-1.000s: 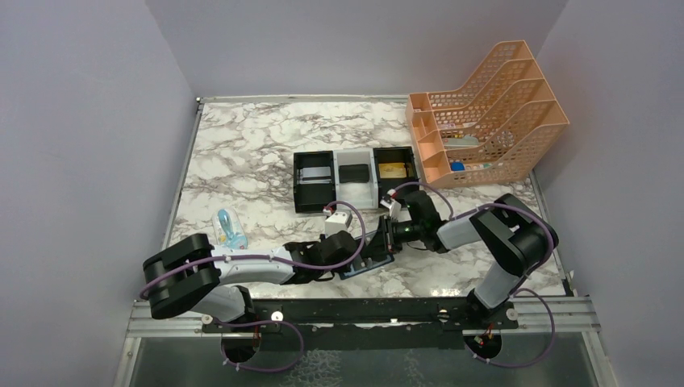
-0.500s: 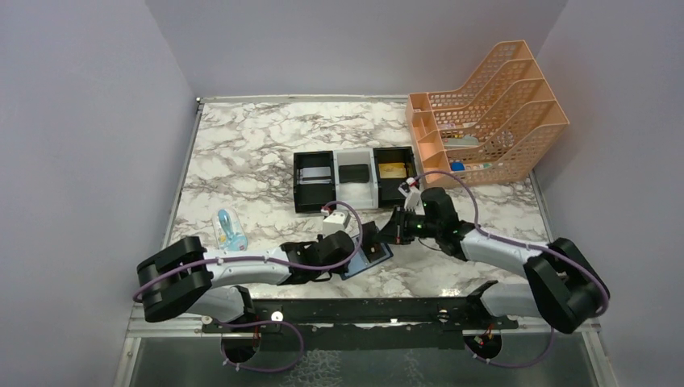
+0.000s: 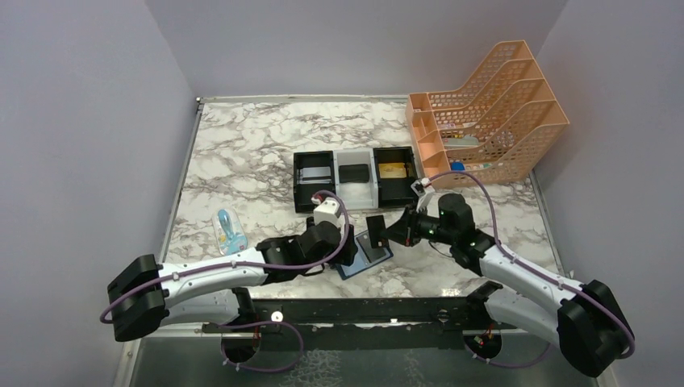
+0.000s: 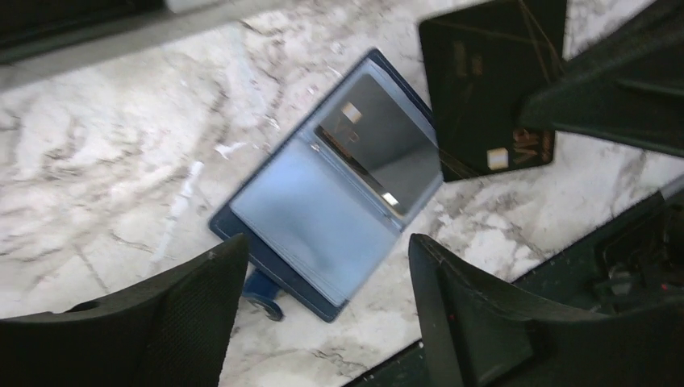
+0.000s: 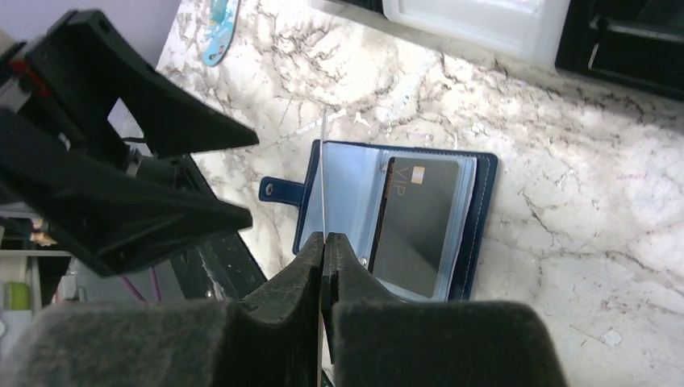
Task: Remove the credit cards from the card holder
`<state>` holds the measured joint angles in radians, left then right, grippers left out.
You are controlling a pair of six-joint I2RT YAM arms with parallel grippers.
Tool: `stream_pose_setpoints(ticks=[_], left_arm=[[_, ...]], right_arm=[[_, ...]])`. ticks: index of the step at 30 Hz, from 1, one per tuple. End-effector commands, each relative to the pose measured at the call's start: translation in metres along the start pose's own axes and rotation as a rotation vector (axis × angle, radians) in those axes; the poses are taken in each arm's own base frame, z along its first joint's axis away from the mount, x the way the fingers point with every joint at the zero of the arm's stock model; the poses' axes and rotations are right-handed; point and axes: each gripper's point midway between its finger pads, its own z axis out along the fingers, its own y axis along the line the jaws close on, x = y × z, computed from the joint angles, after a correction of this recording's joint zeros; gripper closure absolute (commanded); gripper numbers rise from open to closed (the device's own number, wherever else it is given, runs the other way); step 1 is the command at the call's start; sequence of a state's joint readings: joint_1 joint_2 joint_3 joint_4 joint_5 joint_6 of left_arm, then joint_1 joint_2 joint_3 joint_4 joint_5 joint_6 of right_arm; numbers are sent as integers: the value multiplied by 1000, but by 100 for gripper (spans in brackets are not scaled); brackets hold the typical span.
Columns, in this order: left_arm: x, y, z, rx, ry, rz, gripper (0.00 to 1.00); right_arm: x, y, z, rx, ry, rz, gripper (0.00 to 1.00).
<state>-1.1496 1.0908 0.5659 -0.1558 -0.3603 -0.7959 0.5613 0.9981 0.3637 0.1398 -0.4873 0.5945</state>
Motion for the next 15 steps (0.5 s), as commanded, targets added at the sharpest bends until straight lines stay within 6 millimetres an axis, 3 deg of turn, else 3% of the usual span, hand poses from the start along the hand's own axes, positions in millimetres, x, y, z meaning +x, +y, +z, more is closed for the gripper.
stream_pose_setpoints(ticks=[1, 8, 15], left_arm=[[-21, 25, -6, -78, -9, 28, 20], [-57, 60, -23, -143, -34, -49, 2], [-73, 100, -44, -266, -29, -117, 1]], right_arm=[[-31, 11, -3, -31, -130, -124, 99], [-84, 4, 1, 119, -240, -330, 99], [-127, 0, 15, 281, -329, -699, 99]])
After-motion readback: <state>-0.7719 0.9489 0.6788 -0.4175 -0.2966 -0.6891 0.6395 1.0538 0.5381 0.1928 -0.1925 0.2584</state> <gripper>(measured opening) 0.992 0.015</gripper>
